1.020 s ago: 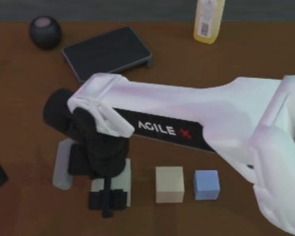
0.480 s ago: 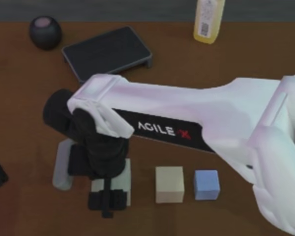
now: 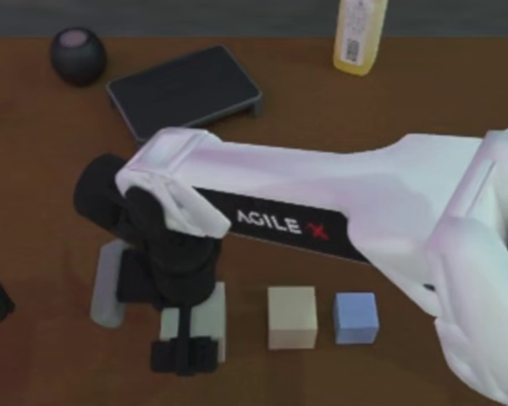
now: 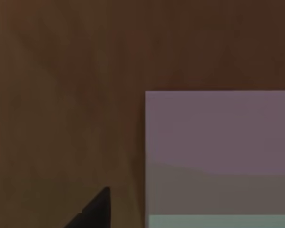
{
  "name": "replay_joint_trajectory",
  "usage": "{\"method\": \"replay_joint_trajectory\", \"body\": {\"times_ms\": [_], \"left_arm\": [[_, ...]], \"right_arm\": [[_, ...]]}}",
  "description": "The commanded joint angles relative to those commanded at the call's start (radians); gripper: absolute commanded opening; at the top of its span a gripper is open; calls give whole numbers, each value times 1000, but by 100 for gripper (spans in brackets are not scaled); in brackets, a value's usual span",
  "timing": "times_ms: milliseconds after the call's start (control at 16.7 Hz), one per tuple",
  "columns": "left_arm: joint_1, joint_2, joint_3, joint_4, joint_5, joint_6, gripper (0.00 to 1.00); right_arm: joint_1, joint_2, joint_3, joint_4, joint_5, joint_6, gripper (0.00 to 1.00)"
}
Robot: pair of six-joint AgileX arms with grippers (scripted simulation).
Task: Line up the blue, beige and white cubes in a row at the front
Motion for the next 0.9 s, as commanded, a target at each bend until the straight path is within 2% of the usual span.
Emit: {"method": "replay_joint_trajectory", "body": {"times_ms": [420, 720, 900], "left_arm": [[0, 0, 0, 0, 0, 0, 100], [0, 0, 0, 0, 0, 0, 100], [0, 0, 0, 0, 0, 0, 100]], "right_arm": [[2, -2, 17, -17, 0, -3, 100], [5, -19, 178, -204, 0, -2, 100], [6, -28, 228, -256, 0, -2, 100]]}}
